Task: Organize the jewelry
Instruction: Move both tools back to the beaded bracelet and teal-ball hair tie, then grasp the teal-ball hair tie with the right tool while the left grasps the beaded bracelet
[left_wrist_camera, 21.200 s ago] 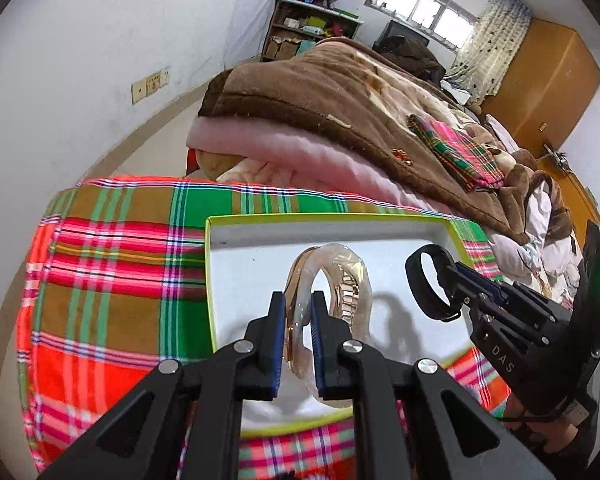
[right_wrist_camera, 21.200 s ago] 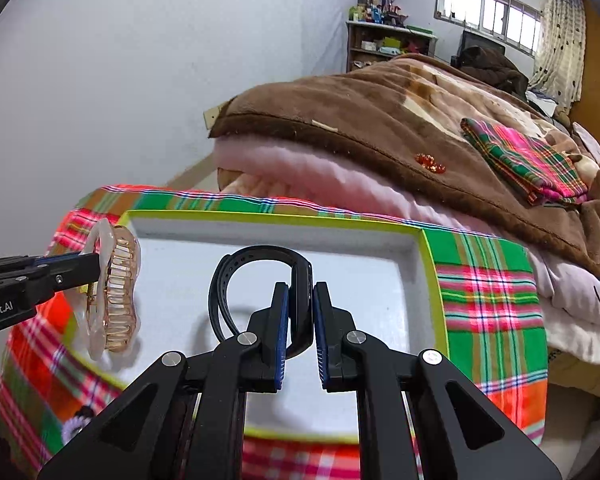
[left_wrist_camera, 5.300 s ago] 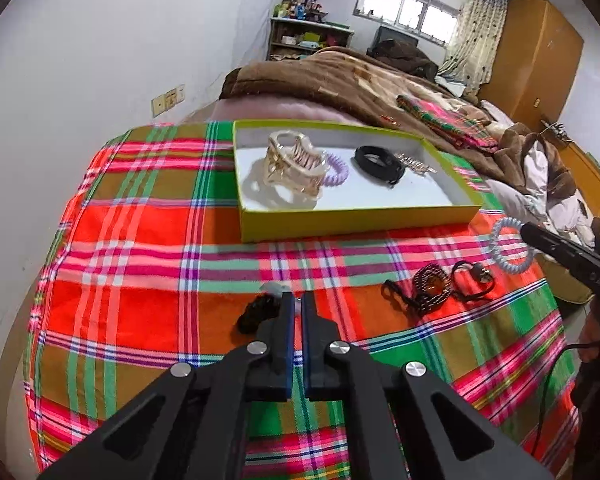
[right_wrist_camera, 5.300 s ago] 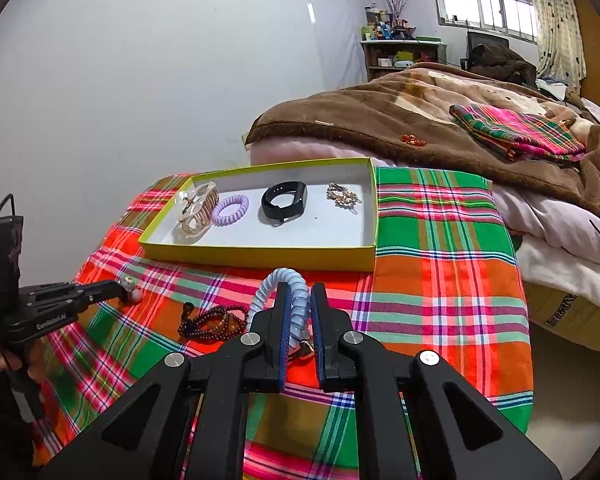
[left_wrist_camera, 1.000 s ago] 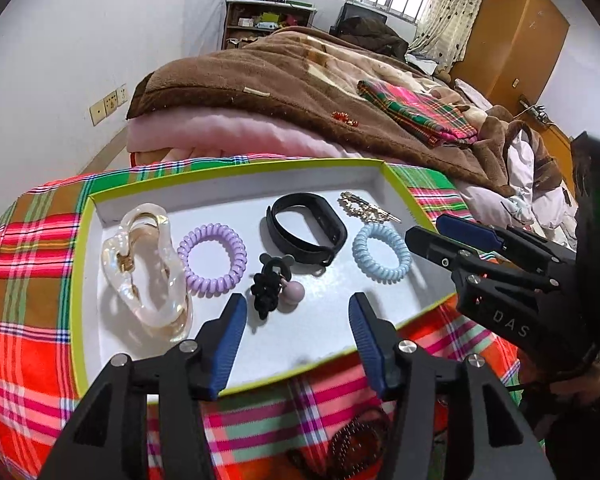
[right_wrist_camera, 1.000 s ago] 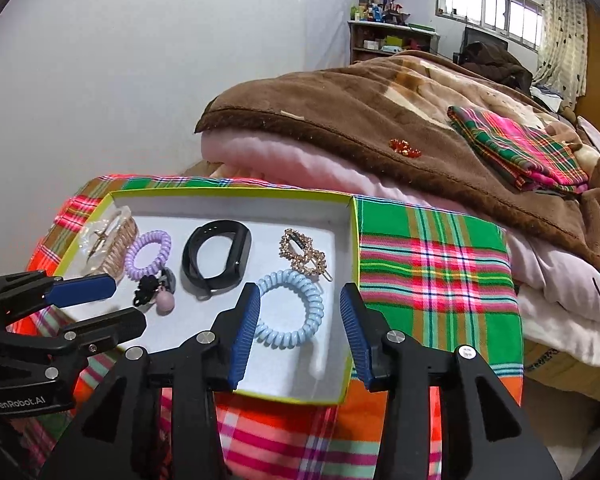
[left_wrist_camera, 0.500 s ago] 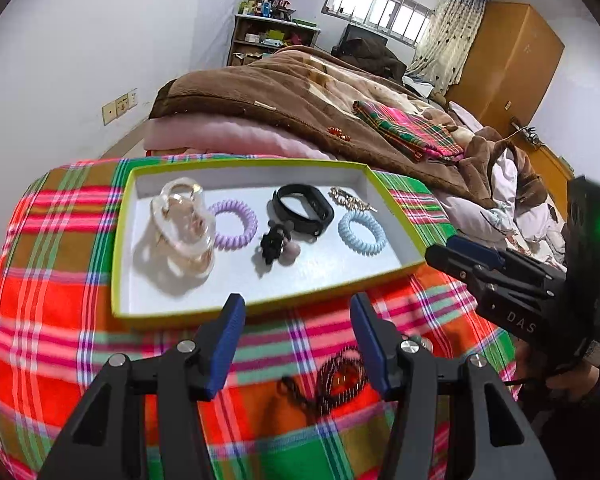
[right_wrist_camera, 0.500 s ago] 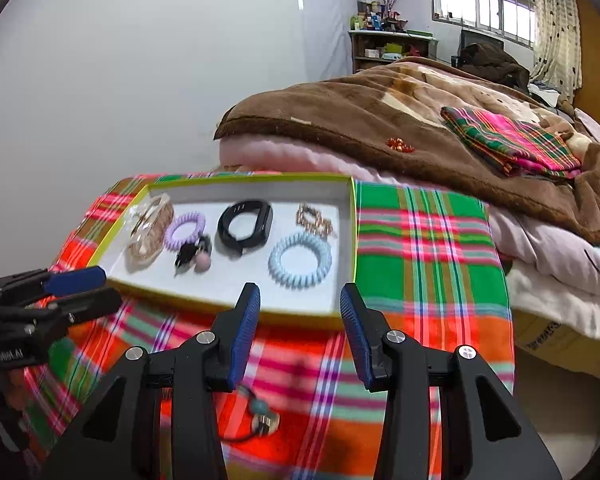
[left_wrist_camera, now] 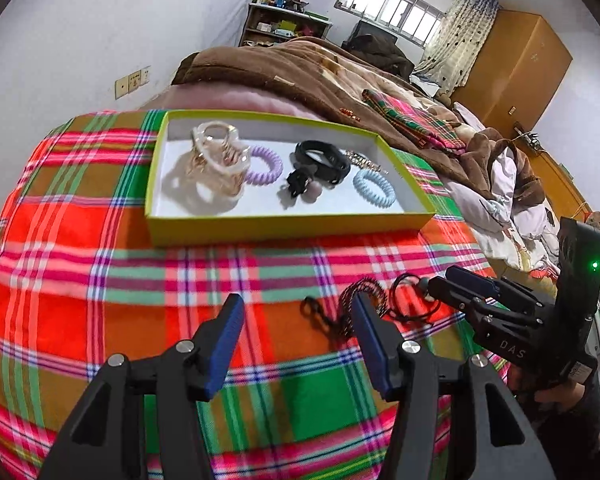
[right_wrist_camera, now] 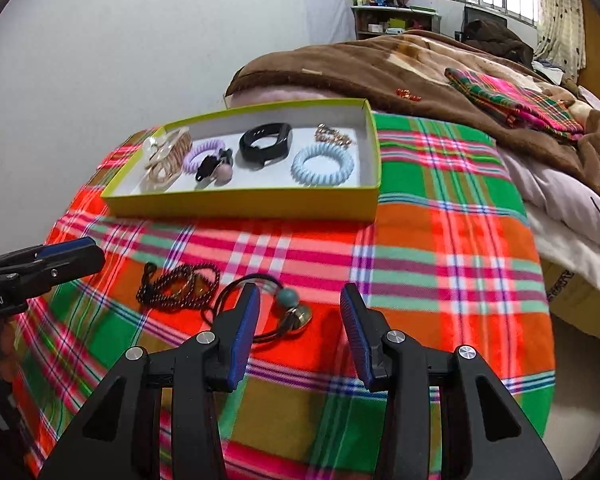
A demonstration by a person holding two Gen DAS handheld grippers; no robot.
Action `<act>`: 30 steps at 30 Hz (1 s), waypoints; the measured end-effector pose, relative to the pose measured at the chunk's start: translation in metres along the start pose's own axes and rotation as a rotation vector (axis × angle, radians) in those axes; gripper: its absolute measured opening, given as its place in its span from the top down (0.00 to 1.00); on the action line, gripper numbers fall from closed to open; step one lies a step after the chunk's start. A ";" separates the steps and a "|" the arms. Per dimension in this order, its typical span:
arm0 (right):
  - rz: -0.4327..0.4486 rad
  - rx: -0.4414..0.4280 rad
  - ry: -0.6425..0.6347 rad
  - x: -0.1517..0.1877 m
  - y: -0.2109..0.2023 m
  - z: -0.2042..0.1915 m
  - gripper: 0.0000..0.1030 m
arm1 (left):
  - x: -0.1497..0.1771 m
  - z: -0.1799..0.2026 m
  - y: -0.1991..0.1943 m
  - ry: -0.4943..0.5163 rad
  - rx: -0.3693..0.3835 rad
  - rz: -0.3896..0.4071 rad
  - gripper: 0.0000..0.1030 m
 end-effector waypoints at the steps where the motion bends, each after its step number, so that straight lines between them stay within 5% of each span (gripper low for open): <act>1: -0.004 0.004 -0.001 0.001 0.001 -0.001 0.58 | 0.002 -0.002 -0.001 -0.003 -0.001 0.000 0.44; 16: -0.011 0.047 -0.018 0.008 0.007 -0.008 0.59 | 0.014 -0.009 0.004 -0.017 -0.020 -0.028 0.43; 23: -0.014 0.063 -0.025 0.009 0.006 -0.005 0.78 | 0.016 -0.006 0.008 -0.007 -0.029 -0.035 0.43; 30: 0.012 0.061 -0.007 0.008 0.000 0.000 0.79 | 0.017 0.000 0.012 0.008 -0.036 -0.045 0.43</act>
Point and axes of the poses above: each gripper's, at about its wrist camera, not at the fingertips, and y roughly the way its jaws point, z to its right, x to its underside, the point moved 7 cm from there along y, roughly the way its jaws point, and after that the axes turned 13 degrees about -y, right-handed, at the moved point
